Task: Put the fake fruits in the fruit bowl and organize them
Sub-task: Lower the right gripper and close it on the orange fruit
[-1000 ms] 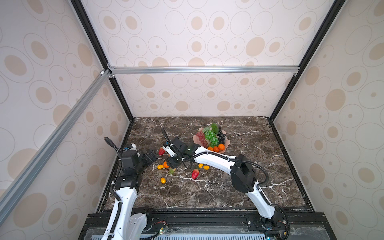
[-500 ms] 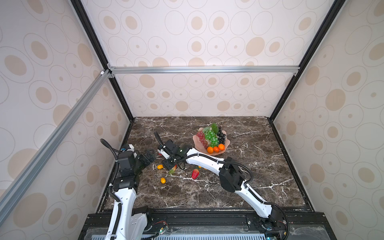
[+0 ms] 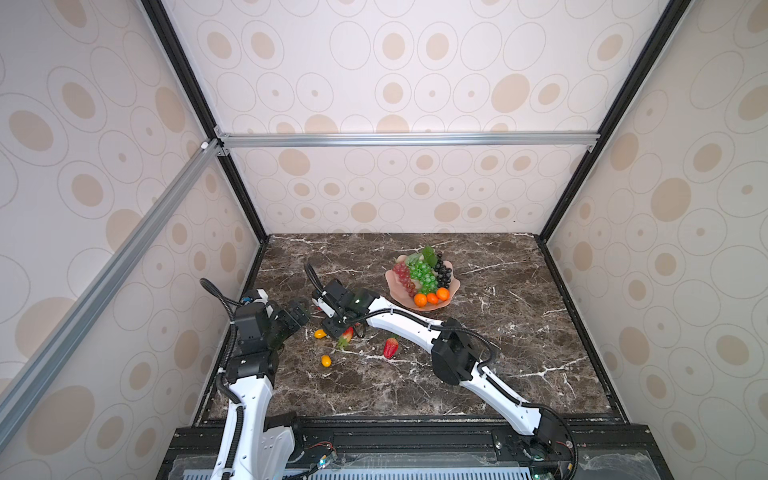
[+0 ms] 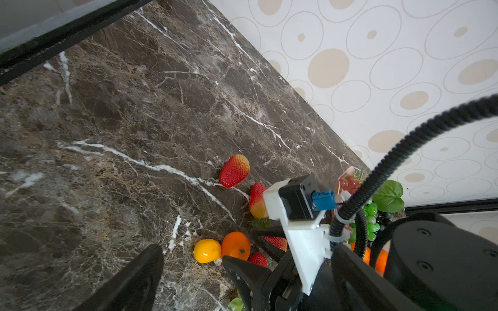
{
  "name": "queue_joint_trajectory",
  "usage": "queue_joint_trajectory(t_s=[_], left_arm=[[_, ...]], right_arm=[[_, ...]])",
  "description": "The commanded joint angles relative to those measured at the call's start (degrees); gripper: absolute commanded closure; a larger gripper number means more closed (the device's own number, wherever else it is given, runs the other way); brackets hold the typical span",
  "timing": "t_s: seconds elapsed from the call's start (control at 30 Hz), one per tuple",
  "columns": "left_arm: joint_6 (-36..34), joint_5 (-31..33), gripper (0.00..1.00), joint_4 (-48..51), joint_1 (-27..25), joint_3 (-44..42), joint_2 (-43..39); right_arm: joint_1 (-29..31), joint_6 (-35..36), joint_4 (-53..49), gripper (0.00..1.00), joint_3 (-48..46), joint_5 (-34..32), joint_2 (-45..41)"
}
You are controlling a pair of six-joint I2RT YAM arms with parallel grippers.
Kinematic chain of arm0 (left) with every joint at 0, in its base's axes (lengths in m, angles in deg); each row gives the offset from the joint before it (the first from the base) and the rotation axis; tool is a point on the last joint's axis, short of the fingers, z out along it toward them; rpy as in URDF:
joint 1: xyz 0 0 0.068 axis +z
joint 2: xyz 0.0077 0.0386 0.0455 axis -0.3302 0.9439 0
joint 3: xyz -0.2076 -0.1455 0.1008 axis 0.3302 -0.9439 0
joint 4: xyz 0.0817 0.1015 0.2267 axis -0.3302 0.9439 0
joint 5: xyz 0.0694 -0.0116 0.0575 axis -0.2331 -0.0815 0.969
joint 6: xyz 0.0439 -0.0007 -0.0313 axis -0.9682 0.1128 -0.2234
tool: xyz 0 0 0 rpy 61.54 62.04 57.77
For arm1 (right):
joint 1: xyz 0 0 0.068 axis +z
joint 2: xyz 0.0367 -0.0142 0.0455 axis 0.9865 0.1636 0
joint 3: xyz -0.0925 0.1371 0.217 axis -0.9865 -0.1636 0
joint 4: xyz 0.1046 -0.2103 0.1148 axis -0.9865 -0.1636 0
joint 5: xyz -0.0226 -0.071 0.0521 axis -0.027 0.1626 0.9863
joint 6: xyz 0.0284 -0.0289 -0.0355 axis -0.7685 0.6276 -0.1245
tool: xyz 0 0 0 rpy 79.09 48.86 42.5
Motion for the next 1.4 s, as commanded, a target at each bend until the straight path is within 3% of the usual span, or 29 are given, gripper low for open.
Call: queue_joint_trajectory(t_s=[0.0, 0.83, 1.37], left_arm=[[-1.09, -0.86, 0.02, -0.35, 0.65, -0.15, -0.43], [-0.78, -1.39, 0.02, -0.67, 0.83, -0.33, -0.87], [-2.65, 0.2, 0.02, 1.1, 0.84, 1.52, -2.78]], right_arm=[[0.3, 1.0, -2.02, 0.39, 1.75, -0.58, 1.88], [-0.08, 0.69, -1.85, 0.5, 2.01, -0.31, 2.24], [-0.44, -0.24, 0.99, 0.58, -2.99, 1.08, -8.1]])
